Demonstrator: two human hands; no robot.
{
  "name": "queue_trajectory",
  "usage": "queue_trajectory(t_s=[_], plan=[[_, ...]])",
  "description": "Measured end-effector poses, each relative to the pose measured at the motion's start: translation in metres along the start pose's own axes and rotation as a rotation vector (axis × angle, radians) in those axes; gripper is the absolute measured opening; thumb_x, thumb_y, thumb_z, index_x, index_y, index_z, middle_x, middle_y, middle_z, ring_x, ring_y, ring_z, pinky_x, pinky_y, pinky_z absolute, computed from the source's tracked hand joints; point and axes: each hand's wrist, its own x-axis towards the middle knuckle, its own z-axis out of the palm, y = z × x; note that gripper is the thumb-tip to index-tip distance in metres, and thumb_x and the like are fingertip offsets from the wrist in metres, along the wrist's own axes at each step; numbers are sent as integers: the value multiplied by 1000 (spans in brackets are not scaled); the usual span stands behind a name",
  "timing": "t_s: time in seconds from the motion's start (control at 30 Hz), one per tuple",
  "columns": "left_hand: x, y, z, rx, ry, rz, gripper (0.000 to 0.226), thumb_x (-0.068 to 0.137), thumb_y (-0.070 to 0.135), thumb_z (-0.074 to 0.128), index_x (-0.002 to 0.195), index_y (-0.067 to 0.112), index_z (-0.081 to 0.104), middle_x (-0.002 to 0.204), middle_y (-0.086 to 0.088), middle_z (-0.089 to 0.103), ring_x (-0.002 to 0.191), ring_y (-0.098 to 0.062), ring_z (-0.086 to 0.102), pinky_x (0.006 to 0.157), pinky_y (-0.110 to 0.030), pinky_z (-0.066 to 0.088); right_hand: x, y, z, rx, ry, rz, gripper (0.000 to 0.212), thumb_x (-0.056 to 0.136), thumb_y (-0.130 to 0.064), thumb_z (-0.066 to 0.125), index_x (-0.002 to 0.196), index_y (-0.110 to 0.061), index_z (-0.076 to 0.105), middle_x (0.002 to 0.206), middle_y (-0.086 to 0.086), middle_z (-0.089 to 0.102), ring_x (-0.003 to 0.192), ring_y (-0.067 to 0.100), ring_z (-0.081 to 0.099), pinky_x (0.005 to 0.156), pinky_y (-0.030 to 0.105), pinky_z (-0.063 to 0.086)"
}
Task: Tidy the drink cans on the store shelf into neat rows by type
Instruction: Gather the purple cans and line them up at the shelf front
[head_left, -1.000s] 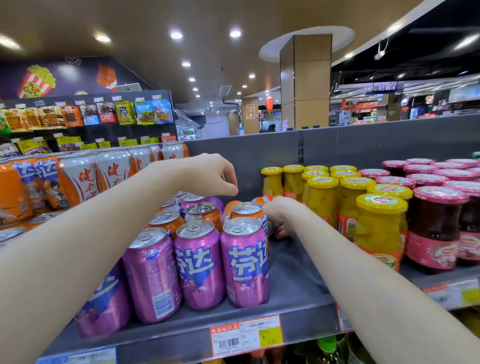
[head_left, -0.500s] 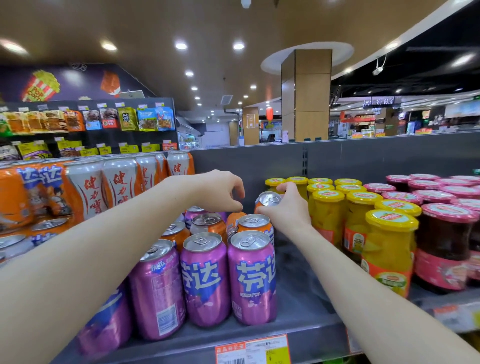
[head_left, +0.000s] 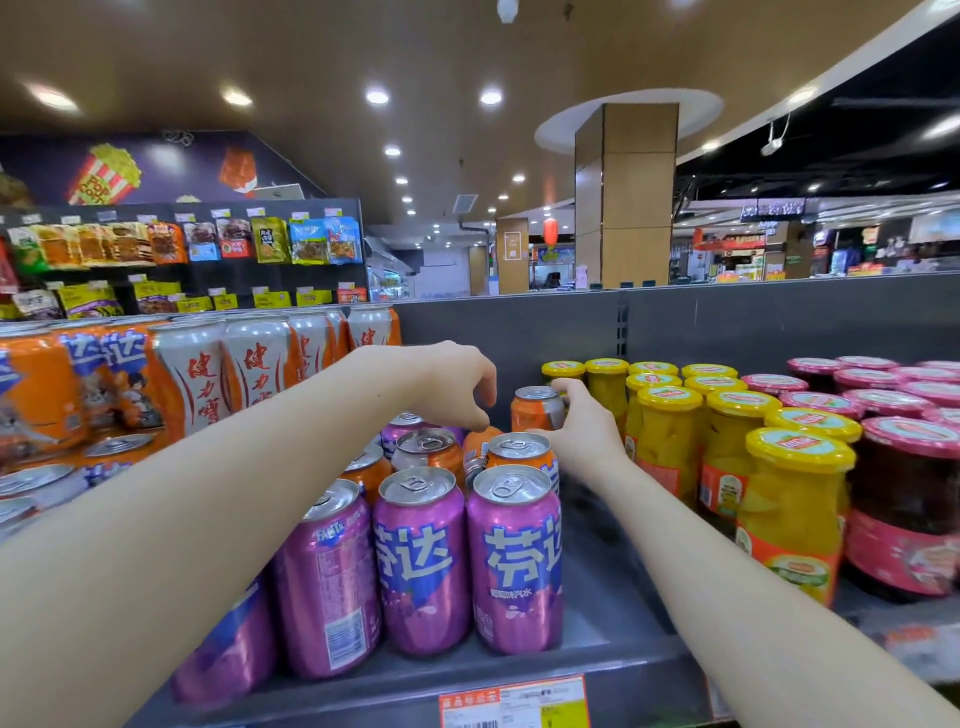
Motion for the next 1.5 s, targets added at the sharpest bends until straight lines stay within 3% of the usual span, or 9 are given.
queue_trajectory(t_s=[0.1, 0.2, 0.37, 0.53, 0.73, 0.83, 1.07, 1.37, 1.5], plan=[[-5, -5, -2, -26, 27, -13, 32, 92, 37, 67, 122, 28, 62, 100, 11, 61, 90, -12, 59, 76, -25, 47, 1, -6, 0, -184, 98, -125, 80, 77, -25, 83, 147, -25, 44, 143, 2, 53, 129, 27, 50, 103, 42, 48], [-11, -7, -4, -50, 70, -17, 31, 91, 37, 68, 121, 28, 63, 105, 8, 65, 93, -13, 62, 80, -27, 51, 0, -27, -5, -237, 136, -412, 48, 83, -13, 72, 129, -22, 61, 115, 2, 64, 106, 19, 58, 91, 36, 52], [-20, -8, -6, -51, 111, -31, 31, 93, 36, 64, 123, 27, 63, 108, 6, 67, 96, -15, 64, 85, -32, 56, 8, -64, -23, -178, -326, -232, 9, 83, -23, 78, 87, -17, 75, 71, 0, 75, 60, 10, 67, 62, 30, 61], [-27, -13, -7, -59, 144, -53, 29, 93, 36, 63, 120, 26, 64, 106, 5, 68, 95, -14, 64, 85, -33, 57, 22, -90, -23, -432, -537, -162, 28, 80, -34, 82, 84, -8, 73, 72, 5, 75, 58, 17, 70, 51, 24, 56], [-37, -23, -9, -76, 155, -78, 30, 94, 37, 61, 121, 25, 64, 106, 5, 67, 96, -14, 64, 85, -32, 57, 22, -109, 4, -874, -869, 217, 60, 85, -59, 70, 111, -5, 65, 96, 13, 73, 77, 25, 70, 82, 37, 59], [-41, -26, -10, -86, 162, -82, 29, 93, 38, 62, 120, 26, 65, 105, 6, 67, 95, -14, 64, 85, -34, 58, 15, -116, 8, -893, -837, 133, 60, 87, -59, 67, 114, -6, 62, 93, 8, 66, 82, 22, 65, 78, 35, 52], [-45, -32, -10, -103, 173, -82, 30, 93, 39, 62, 120, 27, 65, 102, 7, 66, 92, -12, 64, 82, -31, 58, 8, -118, 17, -846, -848, 209, 61, 94, -51, 62, 134, -6, 54, 115, 11, 60, 109, 26, 60, 102, 38, 48], [-43, -40, -11, -96, 151, -90, 33, 95, 39, 61, 124, 24, 63, 108, 4, 65, 97, -16, 63, 86, -32, 55, 8, -136, -14, -839, -636, 97, 32, 88, -43, 66, 84, -11, 63, 88, 8, 64, 75, 24, 65, 91, 35, 56], [-38, -39, -9, -104, 132, -73, 37, 93, 37, 63, 127, 23, 62, 112, 4, 66, 101, -16, 62, 87, -31, 54, 15, -132, -24, -698, -496, 73, 40, 75, -41, 74, 95, -9, 62, 88, 10, 62, 76, 25, 65, 86, 37, 60]])
